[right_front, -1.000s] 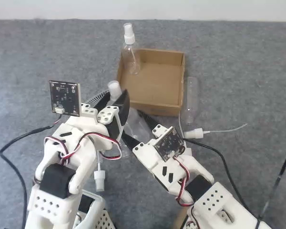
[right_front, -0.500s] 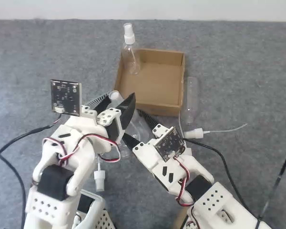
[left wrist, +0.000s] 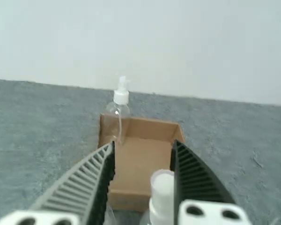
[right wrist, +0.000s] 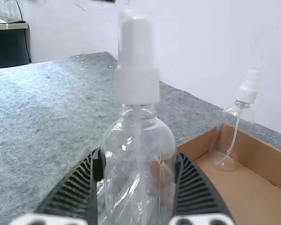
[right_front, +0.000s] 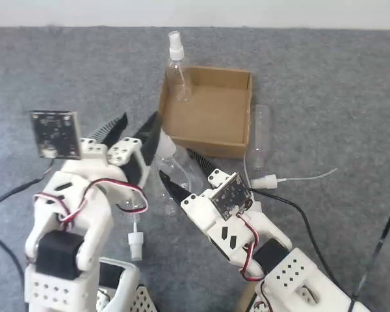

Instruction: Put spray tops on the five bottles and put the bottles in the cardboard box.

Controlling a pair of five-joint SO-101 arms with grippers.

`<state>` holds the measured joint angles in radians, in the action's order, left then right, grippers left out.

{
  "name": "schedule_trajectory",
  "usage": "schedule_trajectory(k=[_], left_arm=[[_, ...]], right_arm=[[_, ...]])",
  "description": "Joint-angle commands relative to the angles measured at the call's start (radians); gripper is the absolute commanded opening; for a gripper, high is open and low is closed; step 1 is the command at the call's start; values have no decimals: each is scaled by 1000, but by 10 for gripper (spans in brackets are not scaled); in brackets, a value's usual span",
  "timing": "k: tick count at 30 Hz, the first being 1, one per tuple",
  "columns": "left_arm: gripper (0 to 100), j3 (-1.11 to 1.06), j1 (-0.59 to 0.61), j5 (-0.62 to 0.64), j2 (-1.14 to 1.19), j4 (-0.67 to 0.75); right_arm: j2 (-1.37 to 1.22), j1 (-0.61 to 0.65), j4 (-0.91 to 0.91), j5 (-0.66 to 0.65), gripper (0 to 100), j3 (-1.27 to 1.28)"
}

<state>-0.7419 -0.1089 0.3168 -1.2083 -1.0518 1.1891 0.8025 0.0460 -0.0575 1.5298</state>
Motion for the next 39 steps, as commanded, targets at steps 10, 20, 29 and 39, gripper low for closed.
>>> schedule_trajectory(k=[10,20,29,39], left_arm=[[177,84,135,-6,-14,15],[177,-163,169,-8,-14,138],[177,-262,46,-52,-14,186],[177,-292,-41,-112,-14,164]], right_arm=[[8,-18,22,-15,20,11],[8,-18,22,-12,20,6],[8,-18,25,-14,20,5],[8,-19,24,-14,20,5]])
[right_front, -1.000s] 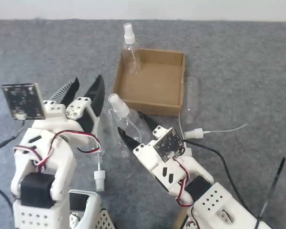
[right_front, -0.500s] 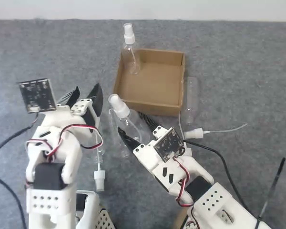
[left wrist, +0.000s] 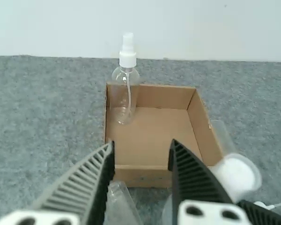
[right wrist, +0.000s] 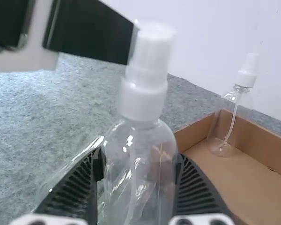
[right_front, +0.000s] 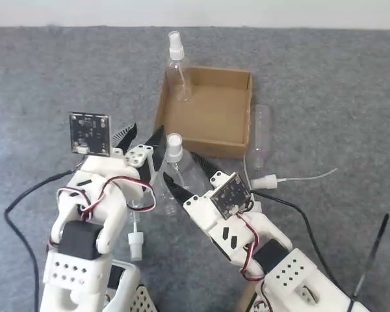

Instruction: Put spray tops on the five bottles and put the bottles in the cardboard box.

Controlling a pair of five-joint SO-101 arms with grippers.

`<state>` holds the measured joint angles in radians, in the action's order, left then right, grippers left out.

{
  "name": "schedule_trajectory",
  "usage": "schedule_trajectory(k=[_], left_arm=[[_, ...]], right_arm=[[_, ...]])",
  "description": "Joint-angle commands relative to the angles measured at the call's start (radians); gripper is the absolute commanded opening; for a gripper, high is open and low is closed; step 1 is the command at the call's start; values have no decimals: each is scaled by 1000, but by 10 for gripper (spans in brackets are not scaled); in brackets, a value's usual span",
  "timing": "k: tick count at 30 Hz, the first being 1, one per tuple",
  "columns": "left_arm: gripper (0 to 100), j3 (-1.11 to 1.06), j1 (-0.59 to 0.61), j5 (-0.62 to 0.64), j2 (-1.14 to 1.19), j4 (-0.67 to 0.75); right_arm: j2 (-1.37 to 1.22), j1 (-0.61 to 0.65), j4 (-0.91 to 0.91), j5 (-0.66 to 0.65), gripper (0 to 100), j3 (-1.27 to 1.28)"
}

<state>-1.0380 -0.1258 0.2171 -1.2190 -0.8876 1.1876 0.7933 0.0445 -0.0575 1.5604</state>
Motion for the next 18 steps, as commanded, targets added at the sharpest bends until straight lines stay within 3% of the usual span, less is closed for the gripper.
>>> schedule_trajectory(k=[1,13,18], left_arm=[[177,4,-25,-12,-3,0],[177,8,46,17,-3,6],[177,-30,12,34,-3,6]], right_arm=[[10,-10,24,-14,20,-26],[10,-10,24,-14,20,-26],[10,-12,24,-14,20,-26]])
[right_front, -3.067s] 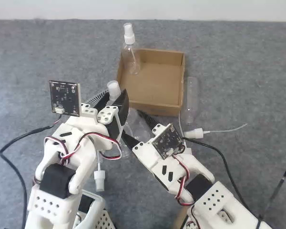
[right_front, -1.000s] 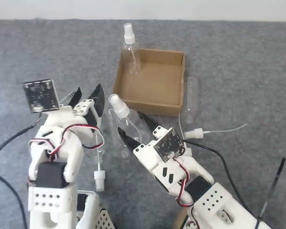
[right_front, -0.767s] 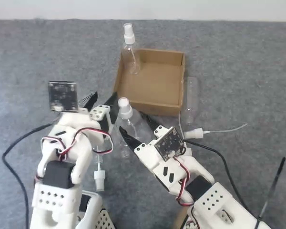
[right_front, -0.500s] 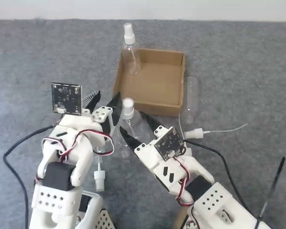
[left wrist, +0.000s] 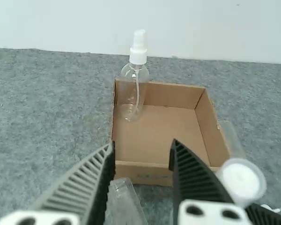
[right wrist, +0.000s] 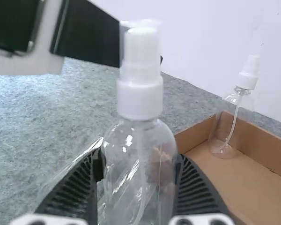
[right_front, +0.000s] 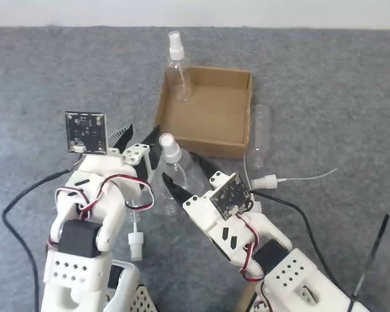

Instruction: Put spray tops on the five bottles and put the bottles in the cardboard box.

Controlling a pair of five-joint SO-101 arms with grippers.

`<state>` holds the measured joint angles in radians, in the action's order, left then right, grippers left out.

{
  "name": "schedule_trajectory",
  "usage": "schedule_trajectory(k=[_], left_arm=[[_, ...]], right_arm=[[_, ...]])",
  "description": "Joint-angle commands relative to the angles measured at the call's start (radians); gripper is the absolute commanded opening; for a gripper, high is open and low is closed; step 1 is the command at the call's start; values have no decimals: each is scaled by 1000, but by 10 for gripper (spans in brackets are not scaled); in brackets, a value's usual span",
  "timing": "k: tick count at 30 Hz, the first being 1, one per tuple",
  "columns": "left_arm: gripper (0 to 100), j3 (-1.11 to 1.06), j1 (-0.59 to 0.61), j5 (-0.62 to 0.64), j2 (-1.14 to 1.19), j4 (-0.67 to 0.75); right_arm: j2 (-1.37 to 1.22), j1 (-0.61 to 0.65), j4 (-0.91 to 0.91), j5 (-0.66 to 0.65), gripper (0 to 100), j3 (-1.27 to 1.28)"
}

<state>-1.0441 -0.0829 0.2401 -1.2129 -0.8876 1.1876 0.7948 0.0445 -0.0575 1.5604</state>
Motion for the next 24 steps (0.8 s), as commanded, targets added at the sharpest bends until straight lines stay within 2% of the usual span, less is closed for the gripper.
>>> schedule_trajectory(k=[1,7,14,16,21,24], left_arm=[[177,-33,-48,11,-9,8],[159,-67,-175,-31,-9,2],[134,-68,-196,-32,-9,8],[133,-64,-190,-32,-9,8],[134,-39,-48,-25,-9,26],[134,-65,-46,-25,-9,77]], right_arm=[[10,-21,24,-12,20,-26],[10,-42,24,-9,20,-25],[10,-42,24,-9,20,-21],[10,-41,24,-9,20,-20],[10,-39,24,-11,20,-28],[10,-36,25,-11,20,-38]])
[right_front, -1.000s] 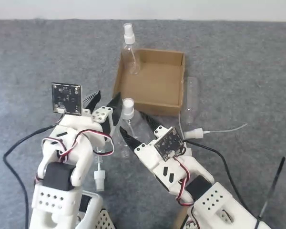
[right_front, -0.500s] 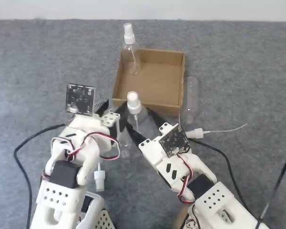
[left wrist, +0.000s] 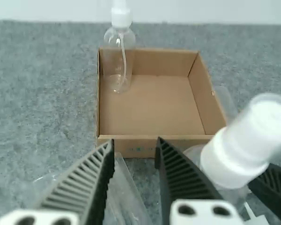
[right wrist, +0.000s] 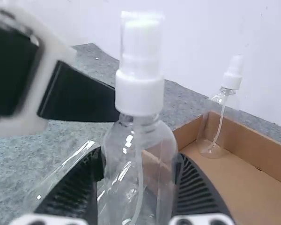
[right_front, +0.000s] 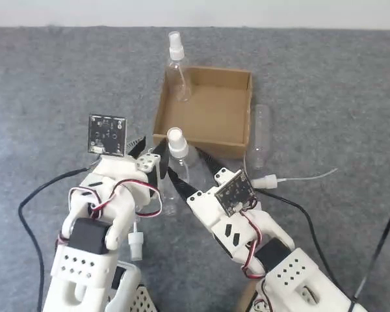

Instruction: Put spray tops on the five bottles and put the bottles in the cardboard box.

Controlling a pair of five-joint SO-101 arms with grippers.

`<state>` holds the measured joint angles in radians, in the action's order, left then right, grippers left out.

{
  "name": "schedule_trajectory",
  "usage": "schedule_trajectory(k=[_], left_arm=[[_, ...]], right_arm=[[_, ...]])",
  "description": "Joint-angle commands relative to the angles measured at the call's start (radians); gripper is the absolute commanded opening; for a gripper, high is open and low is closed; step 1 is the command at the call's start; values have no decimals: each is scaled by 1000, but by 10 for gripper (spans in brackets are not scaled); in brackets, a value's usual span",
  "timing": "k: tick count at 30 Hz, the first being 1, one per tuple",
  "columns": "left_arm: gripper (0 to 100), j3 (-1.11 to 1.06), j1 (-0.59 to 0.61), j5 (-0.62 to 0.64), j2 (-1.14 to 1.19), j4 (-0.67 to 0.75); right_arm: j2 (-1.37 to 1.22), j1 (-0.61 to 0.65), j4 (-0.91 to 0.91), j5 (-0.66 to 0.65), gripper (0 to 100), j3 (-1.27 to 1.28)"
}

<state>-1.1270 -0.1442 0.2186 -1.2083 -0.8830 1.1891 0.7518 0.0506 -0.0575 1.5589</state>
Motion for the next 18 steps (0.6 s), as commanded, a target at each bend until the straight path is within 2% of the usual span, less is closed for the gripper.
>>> schedule_trajectory(k=[1,7,11,18], left_arm=[[134,7,14,-3,-14,89],[134,-19,-72,-26,-14,115],[134,-16,-87,-95,-14,94],[134,-15,-97,-133,-14,89]], right_arm=[[8,7,19,-9,20,-40],[-1,58,16,-8,20,-35],[7,61,-13,-12,20,-31],[7,61,-25,-14,20,-31]])
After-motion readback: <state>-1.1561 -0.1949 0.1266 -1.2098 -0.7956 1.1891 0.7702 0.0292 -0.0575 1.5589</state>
